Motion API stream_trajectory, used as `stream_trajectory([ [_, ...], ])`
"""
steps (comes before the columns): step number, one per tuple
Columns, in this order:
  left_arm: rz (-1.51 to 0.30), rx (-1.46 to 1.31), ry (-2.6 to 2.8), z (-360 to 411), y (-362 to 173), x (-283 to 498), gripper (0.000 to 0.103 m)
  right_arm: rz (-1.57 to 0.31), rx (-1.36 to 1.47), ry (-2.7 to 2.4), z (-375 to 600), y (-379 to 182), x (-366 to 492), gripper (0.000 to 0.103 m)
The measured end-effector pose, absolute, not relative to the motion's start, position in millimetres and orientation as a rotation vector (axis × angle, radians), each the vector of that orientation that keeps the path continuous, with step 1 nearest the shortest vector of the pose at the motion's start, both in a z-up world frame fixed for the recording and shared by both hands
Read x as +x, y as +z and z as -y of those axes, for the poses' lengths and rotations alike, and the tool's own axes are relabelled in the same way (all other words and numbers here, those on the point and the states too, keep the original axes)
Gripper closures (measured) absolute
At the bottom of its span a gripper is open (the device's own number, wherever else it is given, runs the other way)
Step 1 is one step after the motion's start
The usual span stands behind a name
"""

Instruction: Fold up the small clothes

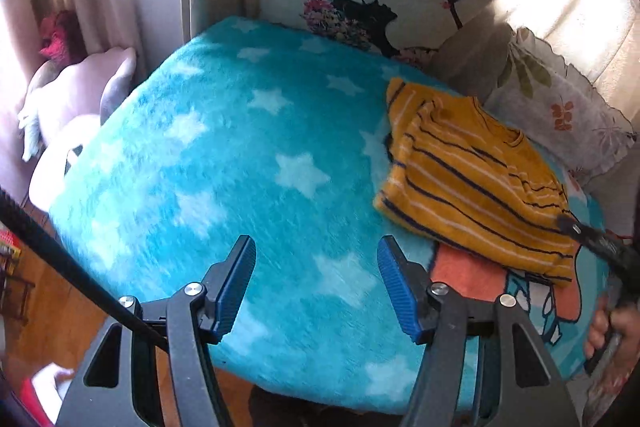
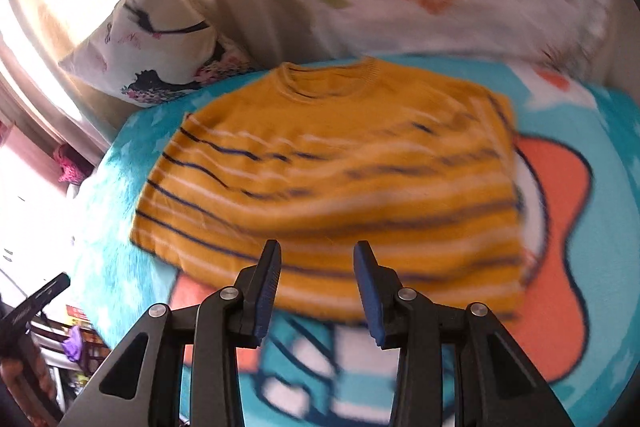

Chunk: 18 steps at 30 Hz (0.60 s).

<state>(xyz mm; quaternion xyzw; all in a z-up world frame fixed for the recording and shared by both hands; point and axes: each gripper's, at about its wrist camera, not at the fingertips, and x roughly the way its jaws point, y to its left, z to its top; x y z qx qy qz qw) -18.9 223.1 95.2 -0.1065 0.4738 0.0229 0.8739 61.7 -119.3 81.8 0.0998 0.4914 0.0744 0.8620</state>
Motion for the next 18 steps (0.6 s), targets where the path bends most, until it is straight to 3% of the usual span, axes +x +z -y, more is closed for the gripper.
stream_trajectory([
  [8, -1.002, -0.223, 0.049, -301, 83, 9, 0.038, -1.112, 0.021, 0.089, -8, 41, 159, 0.061],
  [10, -1.018, -0.238, 0.05, -316, 77, 15, 0.038, -1.132, -0.055, 0.039, -36, 26, 178, 0.052],
  [13, -1.035, -0.261, 0.05, -333, 68, 22, 0.038, -1.1, -0.18, -0.037, -65, 22, 190, 0.05],
  [18, -1.058, -0.298, 0.029, -344, 57, 32, 0.038, -1.157, -0.135, -0.059, -58, 20, 209, 0.04],
])
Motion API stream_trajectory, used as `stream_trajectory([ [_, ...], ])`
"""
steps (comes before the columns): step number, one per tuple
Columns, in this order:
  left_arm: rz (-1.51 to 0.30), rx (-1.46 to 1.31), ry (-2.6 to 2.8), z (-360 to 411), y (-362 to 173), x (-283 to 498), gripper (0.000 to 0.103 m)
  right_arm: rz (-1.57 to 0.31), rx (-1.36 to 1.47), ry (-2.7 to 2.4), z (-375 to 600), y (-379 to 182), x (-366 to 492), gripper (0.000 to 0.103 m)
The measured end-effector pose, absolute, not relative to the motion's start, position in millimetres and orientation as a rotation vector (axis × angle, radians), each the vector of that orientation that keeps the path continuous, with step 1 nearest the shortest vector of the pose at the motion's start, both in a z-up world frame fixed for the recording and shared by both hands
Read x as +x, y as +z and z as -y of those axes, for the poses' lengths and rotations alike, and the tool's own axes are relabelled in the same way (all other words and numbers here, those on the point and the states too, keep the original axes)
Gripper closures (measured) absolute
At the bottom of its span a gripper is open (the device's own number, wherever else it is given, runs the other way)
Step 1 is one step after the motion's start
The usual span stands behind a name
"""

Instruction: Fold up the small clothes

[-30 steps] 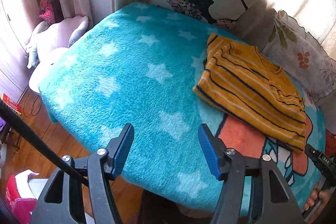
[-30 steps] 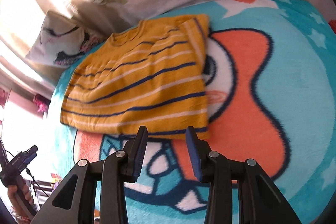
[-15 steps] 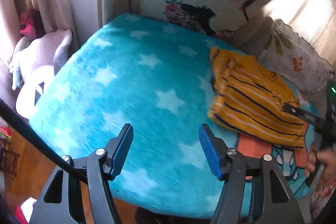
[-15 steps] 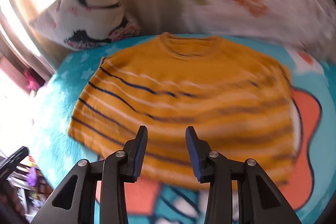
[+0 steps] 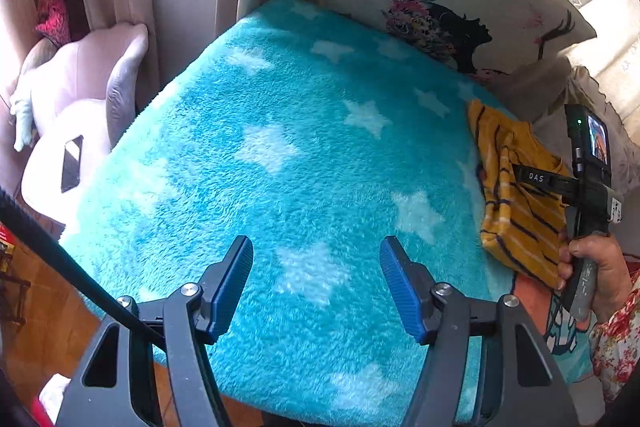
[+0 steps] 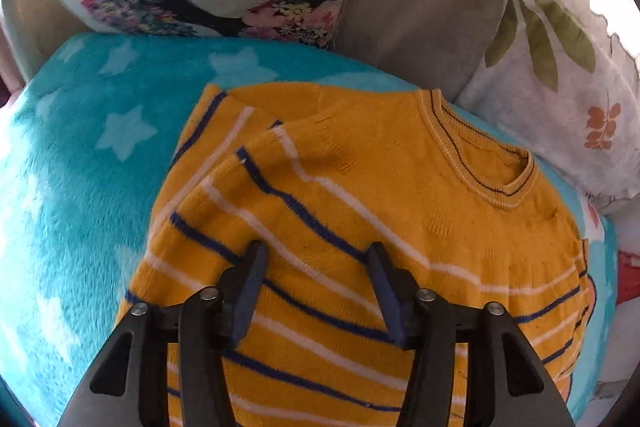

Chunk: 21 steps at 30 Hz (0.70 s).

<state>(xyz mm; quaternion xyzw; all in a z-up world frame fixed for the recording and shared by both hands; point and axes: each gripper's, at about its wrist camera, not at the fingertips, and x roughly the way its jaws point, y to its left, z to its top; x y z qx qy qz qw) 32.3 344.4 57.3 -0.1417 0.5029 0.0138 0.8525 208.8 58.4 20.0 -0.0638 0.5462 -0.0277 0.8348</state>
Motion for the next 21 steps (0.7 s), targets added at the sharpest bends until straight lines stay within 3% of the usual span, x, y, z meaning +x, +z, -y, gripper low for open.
stream_trajectory([
  [3, -1.045, -0.305, 0.008, -345, 61, 35, 0.038, -1.21, -0.033, -0.008, -40, 25, 220, 0.036],
  [9, -1.045, -0.325, 0.027, -352, 56, 42, 0.033, -1.095, 0.123, 0.022, -24, 71, 208, 0.036],
  [14, -1.092, -0.338, -0.004, -345, 43, 53, 0.033, -1.129, 0.027, 0.13, -77, 64, 192, 0.036],
  [21, -1.133, -0.298, -0.033, -331, 33, 51, 0.033, -1.205, -0.216, 0.01, -134, 10, 190, 0.036],
])
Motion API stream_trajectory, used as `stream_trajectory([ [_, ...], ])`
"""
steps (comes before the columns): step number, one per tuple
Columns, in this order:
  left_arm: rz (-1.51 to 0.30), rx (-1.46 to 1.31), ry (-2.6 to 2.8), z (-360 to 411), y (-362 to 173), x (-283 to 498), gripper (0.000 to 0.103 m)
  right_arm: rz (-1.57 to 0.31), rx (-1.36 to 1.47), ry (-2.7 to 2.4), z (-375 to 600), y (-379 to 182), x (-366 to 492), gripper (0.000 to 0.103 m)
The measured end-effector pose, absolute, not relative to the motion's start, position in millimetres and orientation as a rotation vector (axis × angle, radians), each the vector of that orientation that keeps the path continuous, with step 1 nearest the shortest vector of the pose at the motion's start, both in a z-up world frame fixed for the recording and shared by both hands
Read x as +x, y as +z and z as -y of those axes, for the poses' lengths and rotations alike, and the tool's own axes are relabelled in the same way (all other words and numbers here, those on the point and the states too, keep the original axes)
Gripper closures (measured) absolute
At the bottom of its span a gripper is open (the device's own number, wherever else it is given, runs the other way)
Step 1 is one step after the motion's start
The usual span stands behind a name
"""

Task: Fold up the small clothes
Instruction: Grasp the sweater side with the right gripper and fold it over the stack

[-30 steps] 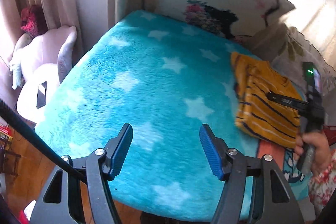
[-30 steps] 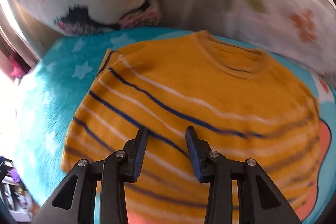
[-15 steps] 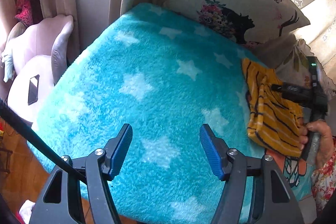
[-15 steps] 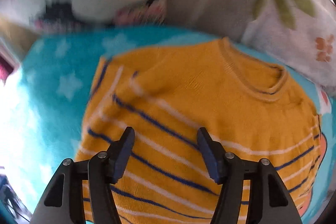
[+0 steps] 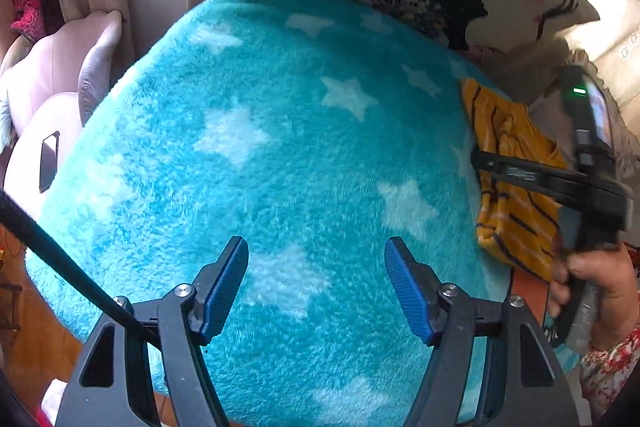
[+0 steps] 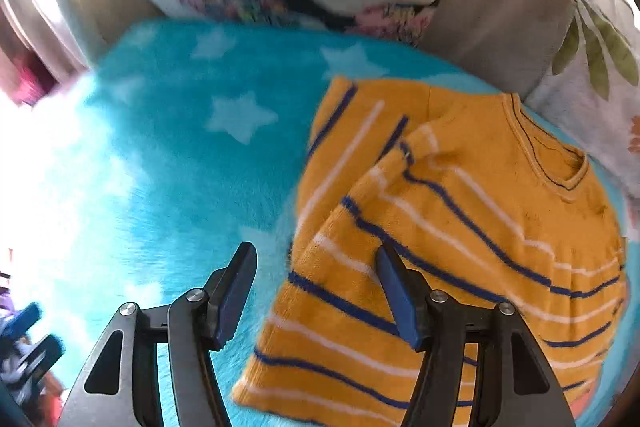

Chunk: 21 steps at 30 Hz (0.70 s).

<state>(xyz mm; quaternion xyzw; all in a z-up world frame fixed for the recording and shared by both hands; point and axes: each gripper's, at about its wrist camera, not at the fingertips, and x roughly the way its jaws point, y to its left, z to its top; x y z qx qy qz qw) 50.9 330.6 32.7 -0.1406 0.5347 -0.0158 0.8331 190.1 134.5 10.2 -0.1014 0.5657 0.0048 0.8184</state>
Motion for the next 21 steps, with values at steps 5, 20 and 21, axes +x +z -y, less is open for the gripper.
stream_trajectory([
  [5, -1.161, -0.308, -0.023, -333, 22, 45, 0.033, -1.129, -0.376, -0.069, -156, -2, 183, 0.04],
  [20, -1.113, -0.262, 0.018, -275, 53, 29, 0.033, -1.087, 0.252, 0.217, -32, 58, 172, 0.088],
  [21, -1.104, -0.258, 0.017, -263, 59, 28, 0.033, -1.066, 0.306, 0.241, -11, 67, 167, 0.088],
])
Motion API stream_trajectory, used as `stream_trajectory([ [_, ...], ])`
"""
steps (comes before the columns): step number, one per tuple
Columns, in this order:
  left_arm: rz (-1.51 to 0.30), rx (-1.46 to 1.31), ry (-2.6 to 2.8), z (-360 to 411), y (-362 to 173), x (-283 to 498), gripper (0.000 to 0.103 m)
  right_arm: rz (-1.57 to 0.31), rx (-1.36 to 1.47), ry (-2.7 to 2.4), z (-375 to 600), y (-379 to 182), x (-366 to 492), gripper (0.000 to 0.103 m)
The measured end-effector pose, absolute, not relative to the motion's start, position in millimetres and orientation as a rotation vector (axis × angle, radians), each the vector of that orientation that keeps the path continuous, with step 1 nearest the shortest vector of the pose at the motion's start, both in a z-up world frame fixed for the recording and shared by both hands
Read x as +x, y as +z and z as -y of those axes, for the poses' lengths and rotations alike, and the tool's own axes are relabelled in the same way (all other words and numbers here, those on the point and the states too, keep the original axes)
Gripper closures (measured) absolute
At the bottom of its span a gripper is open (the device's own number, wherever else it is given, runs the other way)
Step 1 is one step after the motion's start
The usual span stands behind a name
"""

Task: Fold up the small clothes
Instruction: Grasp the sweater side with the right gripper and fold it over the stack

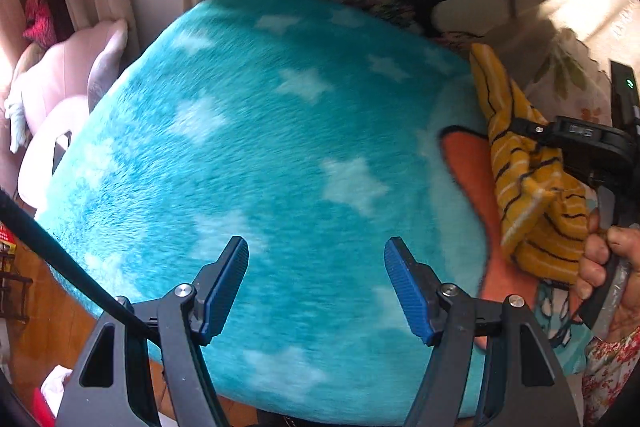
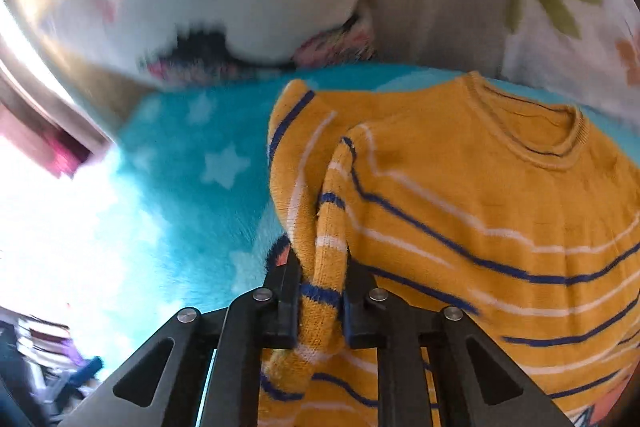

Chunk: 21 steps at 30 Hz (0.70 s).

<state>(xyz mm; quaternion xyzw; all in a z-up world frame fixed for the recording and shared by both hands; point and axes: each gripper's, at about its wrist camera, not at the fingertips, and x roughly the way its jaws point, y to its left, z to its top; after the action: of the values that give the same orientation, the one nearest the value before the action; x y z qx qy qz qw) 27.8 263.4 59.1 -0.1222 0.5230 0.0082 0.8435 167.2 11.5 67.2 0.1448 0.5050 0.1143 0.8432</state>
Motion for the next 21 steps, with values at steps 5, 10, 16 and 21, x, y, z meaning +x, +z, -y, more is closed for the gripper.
stream_trajectory([
  [5, -1.089, -0.226, -0.015, -201, 74, 23, 0.033, -0.953, 0.449, 0.229, 112, 100, 128, 0.09],
  [10, -1.117, -0.192, -0.102, -126, 68, 23, 0.033, -0.964, 0.49, 0.062, 232, 76, 88, 0.091],
  [16, -1.156, -0.165, -0.189, -51, 59, 22, 0.033, -1.018, 0.671, 0.072, 303, 21, 70, 0.089],
  [21, -1.143, -0.106, -0.202, -16, 62, 18, 0.033, -0.943, 0.714, 0.124, 324, 38, 56, 0.071],
])
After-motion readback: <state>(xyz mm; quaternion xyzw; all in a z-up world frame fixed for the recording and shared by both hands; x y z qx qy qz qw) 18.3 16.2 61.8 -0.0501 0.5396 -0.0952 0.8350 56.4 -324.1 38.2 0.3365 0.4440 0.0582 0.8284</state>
